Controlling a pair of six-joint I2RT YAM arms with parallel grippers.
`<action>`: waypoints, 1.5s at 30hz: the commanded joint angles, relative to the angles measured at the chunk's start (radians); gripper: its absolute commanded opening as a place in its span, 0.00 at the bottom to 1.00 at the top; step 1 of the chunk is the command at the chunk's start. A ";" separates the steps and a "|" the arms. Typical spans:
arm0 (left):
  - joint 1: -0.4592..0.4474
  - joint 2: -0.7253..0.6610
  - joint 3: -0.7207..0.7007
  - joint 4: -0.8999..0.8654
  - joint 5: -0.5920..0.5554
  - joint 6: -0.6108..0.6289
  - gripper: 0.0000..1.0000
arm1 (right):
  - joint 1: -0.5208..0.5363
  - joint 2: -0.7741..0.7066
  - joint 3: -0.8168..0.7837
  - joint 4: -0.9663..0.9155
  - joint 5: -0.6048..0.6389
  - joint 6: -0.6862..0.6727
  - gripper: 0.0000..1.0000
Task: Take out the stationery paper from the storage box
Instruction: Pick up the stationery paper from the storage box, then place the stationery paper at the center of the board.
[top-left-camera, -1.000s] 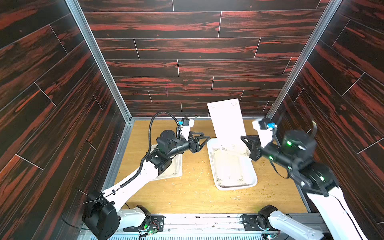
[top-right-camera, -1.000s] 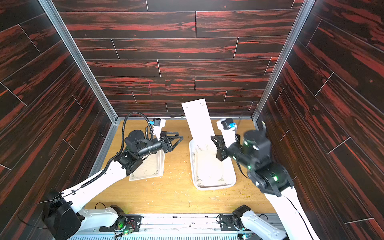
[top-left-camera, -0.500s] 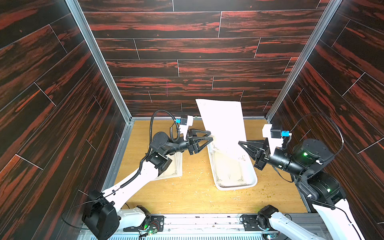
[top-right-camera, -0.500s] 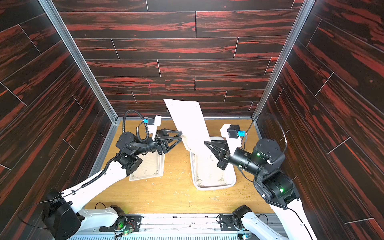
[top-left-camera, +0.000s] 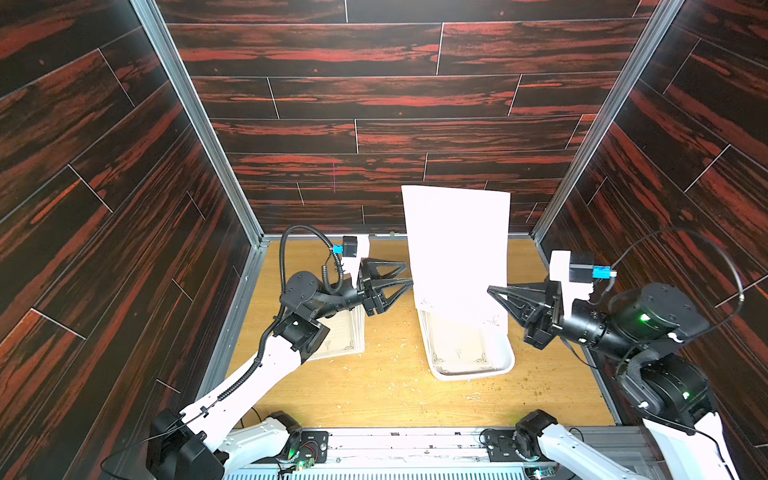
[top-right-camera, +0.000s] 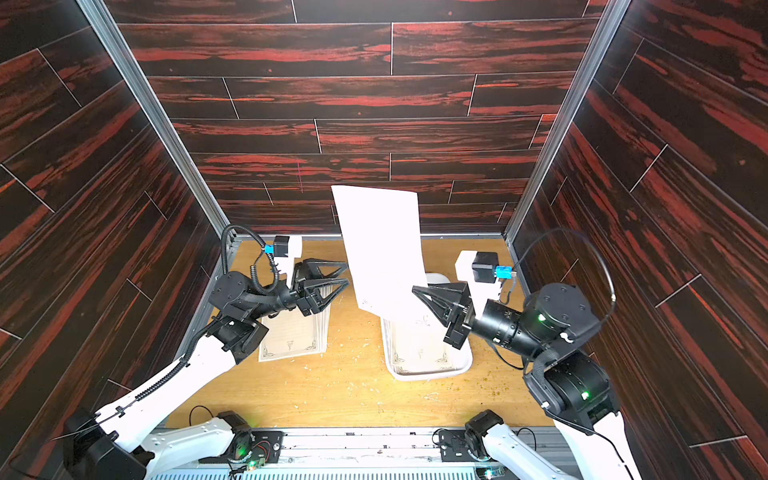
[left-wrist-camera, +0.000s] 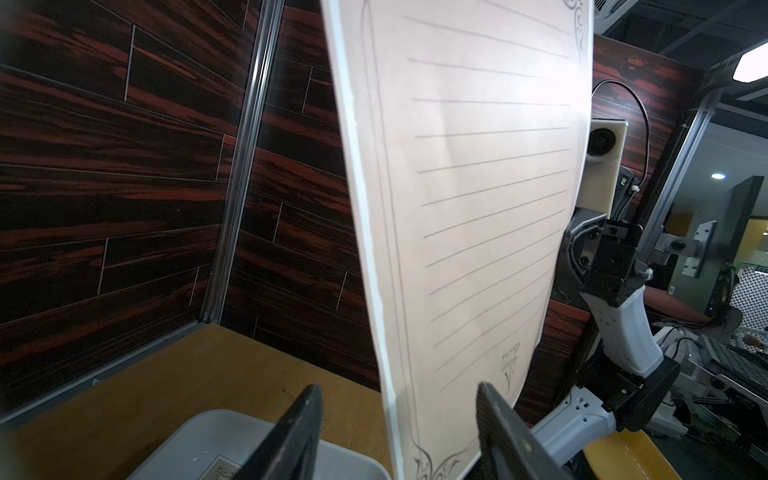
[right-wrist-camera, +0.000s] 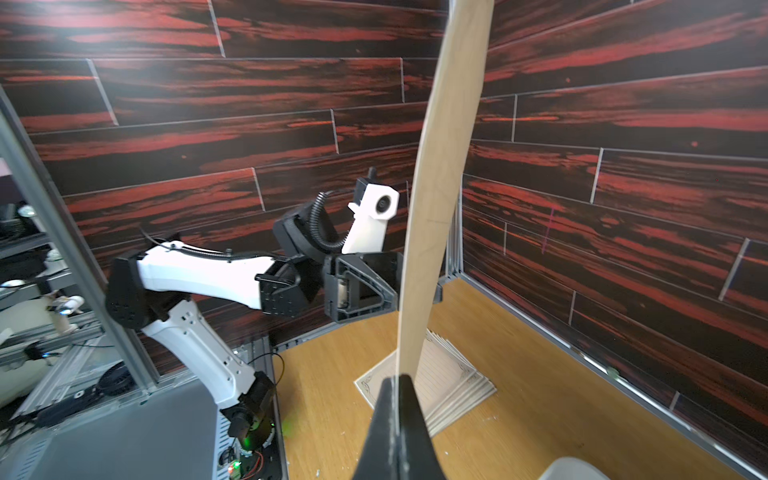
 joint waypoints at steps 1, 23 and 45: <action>0.001 0.038 0.043 0.084 0.081 -0.069 0.61 | 0.002 0.018 0.006 -0.010 -0.056 0.023 0.00; 0.016 -0.183 0.103 -0.447 -0.008 0.240 0.00 | 0.001 0.121 -0.034 0.007 0.086 0.025 0.30; 0.406 0.046 0.289 -1.458 -0.126 0.571 0.00 | 0.001 0.276 0.037 -0.071 0.289 -0.013 0.57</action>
